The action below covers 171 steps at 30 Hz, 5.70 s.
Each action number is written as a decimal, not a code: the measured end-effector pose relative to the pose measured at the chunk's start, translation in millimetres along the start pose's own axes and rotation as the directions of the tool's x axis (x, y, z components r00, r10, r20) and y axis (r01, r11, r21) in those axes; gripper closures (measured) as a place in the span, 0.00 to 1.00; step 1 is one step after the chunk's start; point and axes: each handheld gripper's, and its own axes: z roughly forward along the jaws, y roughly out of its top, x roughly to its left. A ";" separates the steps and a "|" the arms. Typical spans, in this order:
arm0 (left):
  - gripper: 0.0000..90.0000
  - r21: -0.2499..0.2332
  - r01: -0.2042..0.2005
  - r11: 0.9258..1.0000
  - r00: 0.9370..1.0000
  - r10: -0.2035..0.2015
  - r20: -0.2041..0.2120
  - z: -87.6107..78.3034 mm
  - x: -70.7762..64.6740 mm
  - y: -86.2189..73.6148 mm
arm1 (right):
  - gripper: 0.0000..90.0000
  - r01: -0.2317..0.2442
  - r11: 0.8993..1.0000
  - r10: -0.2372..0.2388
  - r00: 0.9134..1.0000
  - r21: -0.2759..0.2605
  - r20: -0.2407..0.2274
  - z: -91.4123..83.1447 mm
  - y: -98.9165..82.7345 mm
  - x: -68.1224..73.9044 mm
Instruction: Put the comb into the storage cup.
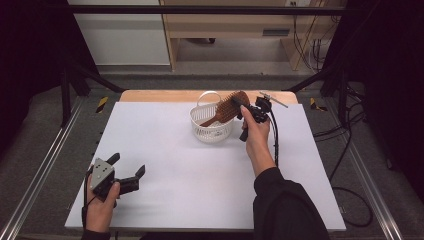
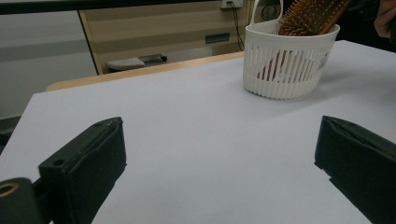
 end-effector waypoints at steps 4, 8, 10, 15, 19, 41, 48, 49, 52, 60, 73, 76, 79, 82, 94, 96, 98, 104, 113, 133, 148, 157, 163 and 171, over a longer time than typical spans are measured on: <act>0.02 0.000 -0.002 1.000 1.000 0.002 0.001 0.0 -0.2 0.0 | 0.41 0.005 1.000 -0.005 1.000 0.004 -0.001 -0.8 -0.7 -0.9; 0.02 0.000 -0.001 1.000 1.000 0.001 0.002 0.0 -0.1 0.0 | 0.33 0.005 1.000 -0.004 1.000 0.010 -0.011 -1.6 0.1 -0.8; 0.02 0.000 -0.002 1.000 1.000 0.002 0.001 0.0 -0.3 0.1 | 0.29 0.007 1.000 -0.006 1.000 0.016 -0.018 -1.4 0.2 -0.2; 0.02 0.001 -0.003 1.000 1.000 0.003 0.001 -0.1 -0.3 0.1 | 0.22 0.013 1.000 -0.013 1.000 0.019 -0.015 -1.1 -0.1 1.1; 0.02 0.001 -0.001 1.000 1.000 0.001 0.001 0.1 -0.2 -0.1 | 0.21 0.033 0.999 -0.033 0.999 0.013 -0.007 -2.8 1.1 2.2; 0.02 0.000 -0.004 1.000 1.000 0.004 -0.003 -0.5 0.1 0.1 | 0.14 0.085 0.996 -0.085 0.996 -0.014 0.017 -20.7 12.1 5.6; 0.02 -0.005 -0.011 1.000 1.000 0.011 -0.003 -0.4 0.1 0.2 | 0.14 0.102 0.995 -0.101 0.995 -0.020 0.016 -26.4 15.1 7.8; 0.02 -0.005 -0.010 1.000 1.000 0.010 -0.005 -0.3 0.1 0.3 | 0.14 0.107 0.994 -0.106 0.994 -0.022 0.020 -27.4 15.7 7.7; 0.02 -0.006 -0.008 1.000 1.000 0.008 -0.007 -0.2 0.2 0.3 | 0.13 0.117 0.993 -0.116 0.993 -0.026 0.022 -31.5 17.7 8.0; 0.02 -0.006 0.000 1.000 1.000 0.000 -0.012 -1.1 2.1 -0.6 | 0.10 0.156 0.987 -0.156 0.988 -0.032 0.023 -41.3 22.1 9.6; 0.02 -0.002 -0.003 1.000 1.000 0.003 -0.019 -0.5 1.8 -0.7 | 0.09 0.190 0.981 -0.190 0.982 -0.051 0.007 -57.2 30.9 9.7; 0.02 -0.005 0.002 1.000 1.000 -0.003 -0.023 -1.4 3.0 -0.7 | 0.09 0.201 0.978 -0.201 0.980 -0.051 -0.006 -62.5 32.7 9.3; 0.02 -0.008 0.005 1.000 1.000 -0.006 -0.023 -1.7 4.5 -0.7 | 0.10 0.217 0.975 -0.217 0.976 -0.052 -0.002 -68.7 34.5 8.5; 0.02 -0.014 0.014 1.000 1.000 -0.014 -0.025 -2.4 6.3 -0.6 | 0.10 0.241 0.969 -0.241 0.970 -0.050 0.009 -75.4 36.2 7.8; 0.02 -0.019 0.020 1.000 1.000 -0.020 -0.015 -3.5 7.3 -0.7 | 0.07 0.407 0.911 -0.397 0.910 -0.073 0.117 -102.0 37.9 5.3; 0.02 -0.024 0.018 1.000 1.000 -0.018 -0.012 -4.1 6.6 -0.1 | 0.06 0.434 0.897 -0.422 0.898 -0.086 0.128 -106.7 37.3 4.7; 0.02 -0.026 0.020 0.999 1.000 -0.021 -0.017 -5.5 7.0 -0.2 | 0.06 0.452 0.888 -0.440 0.889 -0.083 0.128 -111.4 36.9 4.0; 0.02 -0.034 0.041 0.999 0.999 -0.042 -0.029 -11.3 12.6 -1.2 | 0.06 0.508 0.857 -0.495 0.857 -0.081 0.143 -127.4 33.8 1.6; 0.02 -0.023 0.020 1.000 1.000 -0.020 -0.011 -13.7 8.8 -5.5 | 0.06 0.565 0.823 -0.550 0.818 -0.055 0.166 -151.8 26.8 -8.1; 0.02 -0.062 0.008 0.998 1.000 -0.007 0.008 -29.2 16.9 -8.2 | 0.06 0.575 0.817 -0.561 0.810 -0.046 0.172 -203.1 -16.9 -34.4; 0.03 -0.116 0.068 0.991 0.998 -0.068 0.005 -36.4 22.7 -9.8 | 0.05 0.570 0.821 -0.559 0.813 -0.030 0.161 -224.0 -44.6 -52.0; 0.03 -0.168 0.103 0.980 0.995 -0.100 0.024 -42.5 25.2 -10.0 | 0.05 0.572 0.820 -0.562 0.815 -0.032 0.142 -228.5 -59.1 -57.3; 0.03 -0.179 0.094 0.979 0.995 -0.088 0.040 -42.0 21.9 -9.0 | 0.05 0.596 0.802 -0.587 0.800 -0.042 0.124 -227.3 -66.0 -55.5; 0.03 -0.184 0.102 0.978 0.993 -0.090 0.071 -37.9 14.6 -6.8 | 0.04 0.623 0.780 -0.620 0.782 -0.066 0.062 -217.6 -77.8 -46.0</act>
